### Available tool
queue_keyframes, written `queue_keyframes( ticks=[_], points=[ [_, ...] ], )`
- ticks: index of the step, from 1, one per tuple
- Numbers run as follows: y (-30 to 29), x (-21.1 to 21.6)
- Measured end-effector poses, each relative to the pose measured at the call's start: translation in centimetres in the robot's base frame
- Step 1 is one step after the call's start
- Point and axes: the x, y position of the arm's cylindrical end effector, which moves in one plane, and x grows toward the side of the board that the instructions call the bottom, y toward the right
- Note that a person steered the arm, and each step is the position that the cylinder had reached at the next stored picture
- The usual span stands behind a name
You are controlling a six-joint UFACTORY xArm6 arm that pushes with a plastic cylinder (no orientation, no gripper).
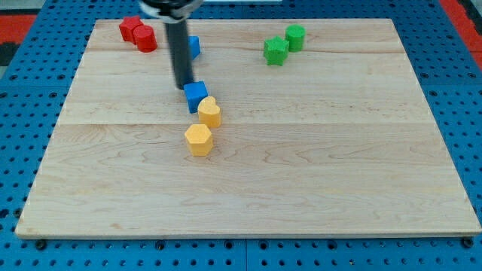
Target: Push the red circle towards the top center
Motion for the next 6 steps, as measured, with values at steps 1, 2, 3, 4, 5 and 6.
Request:
queue_keyframes(
  ticks=[1, 2, 3, 4, 5, 6],
  points=[
    [-3.7, -3.2],
    [-6.8, -6.8],
    [-10.0, -9.9],
    [-14.7, -10.5],
    [-12.1, -10.6],
    [-6.0, -11.2]
  ],
)
